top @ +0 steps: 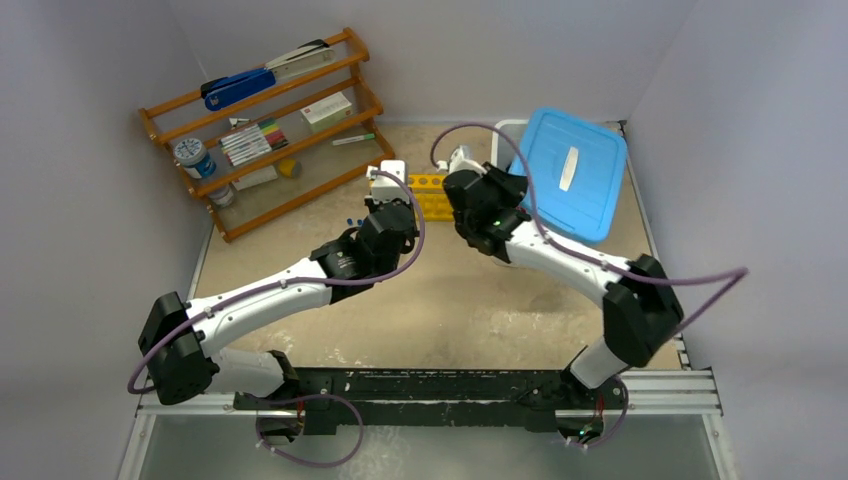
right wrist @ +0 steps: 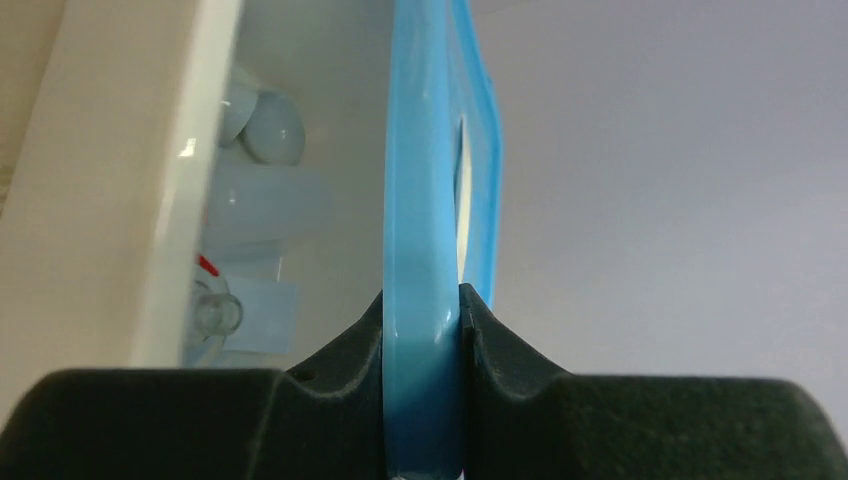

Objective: Organize the chemistry lab equipment
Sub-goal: Pick up the storage box lid from the storage box.

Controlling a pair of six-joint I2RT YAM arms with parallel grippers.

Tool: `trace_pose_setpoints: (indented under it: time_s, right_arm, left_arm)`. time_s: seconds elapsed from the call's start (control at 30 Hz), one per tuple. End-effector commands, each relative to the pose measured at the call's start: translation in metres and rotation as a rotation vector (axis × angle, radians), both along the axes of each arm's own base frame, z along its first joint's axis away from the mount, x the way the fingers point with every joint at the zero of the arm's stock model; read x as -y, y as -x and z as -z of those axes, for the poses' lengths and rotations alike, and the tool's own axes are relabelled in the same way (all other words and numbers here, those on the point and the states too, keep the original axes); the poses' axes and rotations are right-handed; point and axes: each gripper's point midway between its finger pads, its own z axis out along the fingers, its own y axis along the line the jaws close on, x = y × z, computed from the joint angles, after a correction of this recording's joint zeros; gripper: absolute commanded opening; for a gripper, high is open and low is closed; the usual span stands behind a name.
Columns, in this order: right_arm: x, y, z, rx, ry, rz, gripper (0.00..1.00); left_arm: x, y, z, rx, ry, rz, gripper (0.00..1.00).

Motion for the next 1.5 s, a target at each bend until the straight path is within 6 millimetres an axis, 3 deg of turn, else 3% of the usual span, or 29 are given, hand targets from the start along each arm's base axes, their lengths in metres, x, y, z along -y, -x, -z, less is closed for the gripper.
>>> trace_pose_setpoints:
  time_s: [0.0,0.1,0.23,0.47,0.53,0.6,0.93,1.07,1.27,1.47]
  right_arm:
    - [-0.023,-0.007,0.031,-0.013,-0.07,0.013,0.0]
    - [-0.026,-0.008,0.056,-0.054,-0.071,0.029,0.0]
    - [-0.034,-0.005,0.071,-0.068,-0.11,0.035,0.0]
    - [-0.039,0.001,0.074,-0.057,-0.153,0.08,0.09]
    - [-0.038,0.001,0.072,-0.041,-0.169,0.086,0.01]
    - [-0.039,0.002,0.069,-0.025,-0.193,0.086,0.0]
    - [-0.007,0.02,0.005,0.212,-0.242,0.285,0.0]
    - [0.013,0.03,-0.024,0.311,-0.166,0.344,0.0]
    - [0.021,0.029,-0.038,0.337,-0.142,0.36,0.0]
    - [0.031,0.032,-0.073,0.388,-0.098,0.377,0.0]
  left_arm:
    - [-0.004,0.0,-0.009,0.014,0.042,-0.003,0.24]
    - [-0.006,0.001,-0.007,0.013,0.039,-0.006,0.24]
    - [-0.008,0.0,-0.005,0.011,0.034,-0.008,0.24]
    - [-0.005,0.0,-0.002,0.004,0.036,0.002,0.24]
    - [-0.006,0.0,-0.002,0.004,0.036,0.002,0.24]
    - [-0.006,0.0,-0.001,0.003,0.035,0.001,0.24]
    - [-0.008,0.0,-0.001,0.004,0.036,-0.003,0.23]
    - [-0.007,0.001,-0.002,0.005,0.043,0.002,0.23]
    - [-0.012,0.003,-0.004,0.01,0.046,-0.006,0.23]
    - [-0.014,0.004,-0.005,0.011,0.04,-0.01,0.22]
